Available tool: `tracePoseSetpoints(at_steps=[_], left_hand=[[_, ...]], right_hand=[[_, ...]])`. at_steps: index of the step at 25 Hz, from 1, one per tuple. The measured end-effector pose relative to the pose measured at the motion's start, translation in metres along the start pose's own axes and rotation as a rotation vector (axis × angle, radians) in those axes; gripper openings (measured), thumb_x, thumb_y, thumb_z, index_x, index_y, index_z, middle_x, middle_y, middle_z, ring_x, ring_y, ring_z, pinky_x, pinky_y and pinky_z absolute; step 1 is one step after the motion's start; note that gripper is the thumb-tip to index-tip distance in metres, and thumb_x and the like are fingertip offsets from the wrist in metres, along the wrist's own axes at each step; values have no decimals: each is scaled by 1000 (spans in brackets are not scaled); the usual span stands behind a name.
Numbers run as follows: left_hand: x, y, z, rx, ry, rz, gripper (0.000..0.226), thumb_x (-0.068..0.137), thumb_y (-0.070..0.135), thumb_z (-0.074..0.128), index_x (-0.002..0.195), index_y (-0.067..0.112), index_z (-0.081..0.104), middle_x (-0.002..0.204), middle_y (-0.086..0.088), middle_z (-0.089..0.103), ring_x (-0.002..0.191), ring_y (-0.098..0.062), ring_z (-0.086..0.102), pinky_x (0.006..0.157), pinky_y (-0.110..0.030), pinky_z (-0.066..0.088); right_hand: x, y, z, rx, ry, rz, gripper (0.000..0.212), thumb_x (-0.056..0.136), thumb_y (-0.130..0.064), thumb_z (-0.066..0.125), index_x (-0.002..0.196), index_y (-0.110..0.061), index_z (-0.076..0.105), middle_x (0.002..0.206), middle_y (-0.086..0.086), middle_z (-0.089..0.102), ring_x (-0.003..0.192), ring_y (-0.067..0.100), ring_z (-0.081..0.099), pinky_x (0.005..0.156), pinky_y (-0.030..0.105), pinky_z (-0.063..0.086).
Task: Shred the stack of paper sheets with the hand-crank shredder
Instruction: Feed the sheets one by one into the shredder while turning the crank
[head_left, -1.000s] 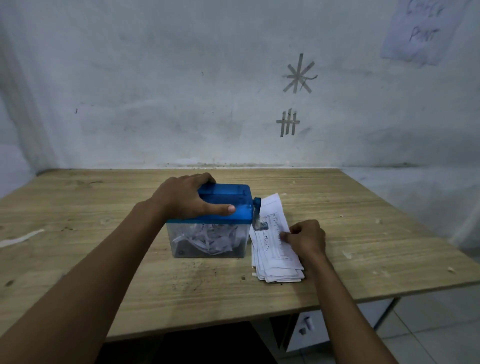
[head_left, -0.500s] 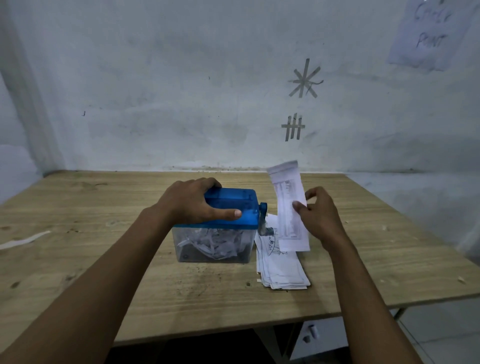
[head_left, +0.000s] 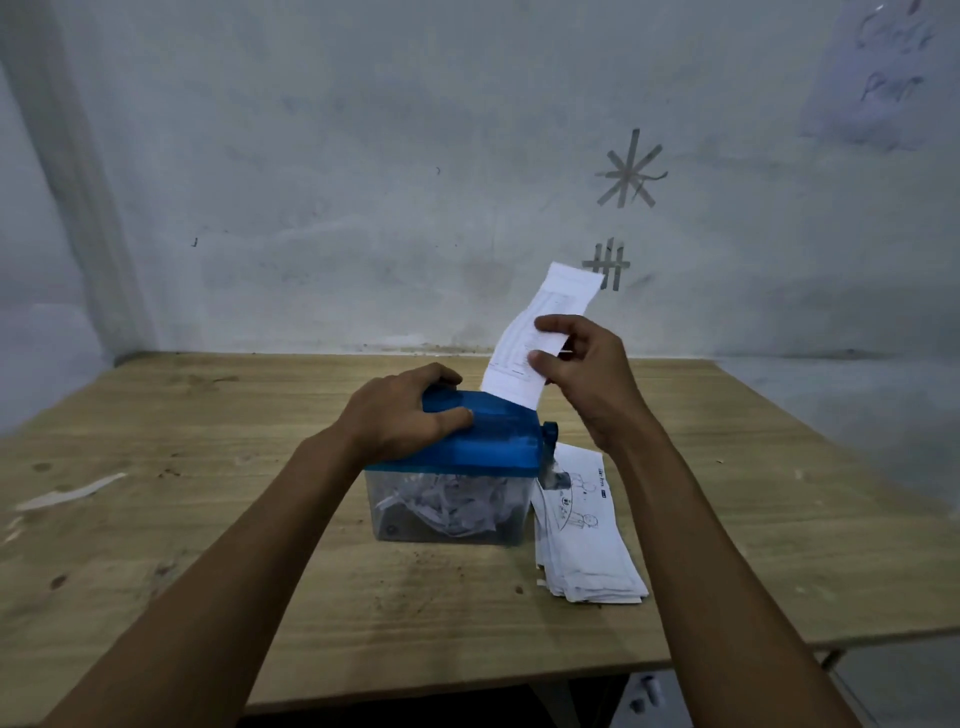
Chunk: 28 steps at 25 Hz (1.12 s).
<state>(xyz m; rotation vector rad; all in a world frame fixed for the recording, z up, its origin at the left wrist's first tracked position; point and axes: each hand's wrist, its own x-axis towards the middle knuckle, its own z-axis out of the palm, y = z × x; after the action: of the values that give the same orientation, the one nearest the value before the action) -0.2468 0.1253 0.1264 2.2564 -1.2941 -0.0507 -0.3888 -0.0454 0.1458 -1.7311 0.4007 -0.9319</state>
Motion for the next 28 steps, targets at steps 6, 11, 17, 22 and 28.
tracePoseSetpoints(at_steps=[6,11,17,22,28], left_hand=[[-3,1,0,-168,24,-16,66,70,70,49,125,33,59,128,11,64,109,-10,58,95,-38,49],[-5,-3,-1,-285,68,-39,59,67,63,59,116,30,63,117,11,67,109,-12,61,100,-46,49],[-3,-9,-1,-346,98,-23,40,74,46,67,109,27,62,109,11,68,104,-10,62,99,-45,50],[-5,-9,-2,-391,92,72,41,91,26,72,130,22,61,121,6,68,106,-7,63,97,-33,52],[-4,-11,-1,-450,88,100,29,95,16,67,121,28,69,114,14,72,102,0,66,92,-24,51]], right_hand=[[-6,6,29,-53,-42,-36,18,91,-3,70,102,-17,72,111,0,68,89,17,69,63,24,56],[-4,7,35,-98,-103,-78,33,83,-1,78,109,-20,70,112,0,69,95,21,70,82,40,61],[-5,3,36,-115,-132,-230,23,83,3,77,101,-9,72,99,2,73,89,14,69,80,29,58],[-12,3,34,-84,-269,-176,25,82,-1,80,104,-11,72,96,6,74,87,16,72,80,28,60],[-22,2,30,-175,-236,-68,28,87,-15,78,109,-22,63,90,-1,74,82,9,69,68,22,51]])
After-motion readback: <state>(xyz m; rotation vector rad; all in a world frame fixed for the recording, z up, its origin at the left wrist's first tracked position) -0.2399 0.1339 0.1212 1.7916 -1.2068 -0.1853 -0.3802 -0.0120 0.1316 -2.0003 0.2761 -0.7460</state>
